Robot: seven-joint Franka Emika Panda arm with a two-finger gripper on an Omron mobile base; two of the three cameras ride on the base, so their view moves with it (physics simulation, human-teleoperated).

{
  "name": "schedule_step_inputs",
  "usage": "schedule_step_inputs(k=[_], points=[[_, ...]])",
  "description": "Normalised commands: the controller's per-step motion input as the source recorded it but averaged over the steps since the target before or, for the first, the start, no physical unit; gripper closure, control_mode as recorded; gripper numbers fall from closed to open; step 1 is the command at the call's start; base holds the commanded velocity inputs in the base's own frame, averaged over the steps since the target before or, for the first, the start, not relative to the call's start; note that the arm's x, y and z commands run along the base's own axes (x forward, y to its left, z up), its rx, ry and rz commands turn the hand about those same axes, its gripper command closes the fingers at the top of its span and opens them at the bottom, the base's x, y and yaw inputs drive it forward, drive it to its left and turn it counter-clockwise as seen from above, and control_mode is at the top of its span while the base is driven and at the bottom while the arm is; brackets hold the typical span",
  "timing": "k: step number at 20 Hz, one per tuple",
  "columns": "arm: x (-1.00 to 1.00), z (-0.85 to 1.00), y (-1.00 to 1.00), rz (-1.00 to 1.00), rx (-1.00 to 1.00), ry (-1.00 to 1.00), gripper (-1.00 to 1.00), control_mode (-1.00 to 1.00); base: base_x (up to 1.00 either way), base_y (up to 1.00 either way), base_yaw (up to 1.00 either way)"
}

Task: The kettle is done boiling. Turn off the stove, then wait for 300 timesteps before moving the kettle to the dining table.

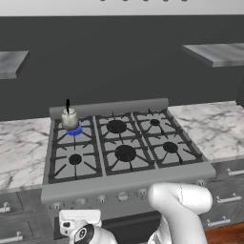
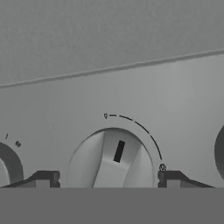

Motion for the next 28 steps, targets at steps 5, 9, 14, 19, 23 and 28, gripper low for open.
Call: schedule_step_inputs(k=[5, 9, 14, 19, 23, 28], points=[[0.00, 0.00, 0.00, -0.01, 0.35, 0.00, 1.00, -1.00, 0.00, 0.00, 0.00], [0.00, 0.00, 0.00, 0.00, 0.33, 0.00, 1.00, -1.00, 0.00, 0.00, 0.00], [0.00, 0.00, 0.00, -0.01, 0.33, 0.00, 1.00, -1.00, 0.00, 0.00, 0.00], [0.00, 0.00, 0.00, -0.01, 0.32, 0.00, 1.00, -1.00, 0.00, 0.00, 0.00], [0.00, 0.00, 0.00, -0.03, 0.30, -0.02, 1.00, -1.00, 0.00, 0.00, 0.00], [0.00, -0.01, 0.00, -0.03, 0.23, -0.07, 1.00, -1.00, 0.00, 0.00, 0.00]])
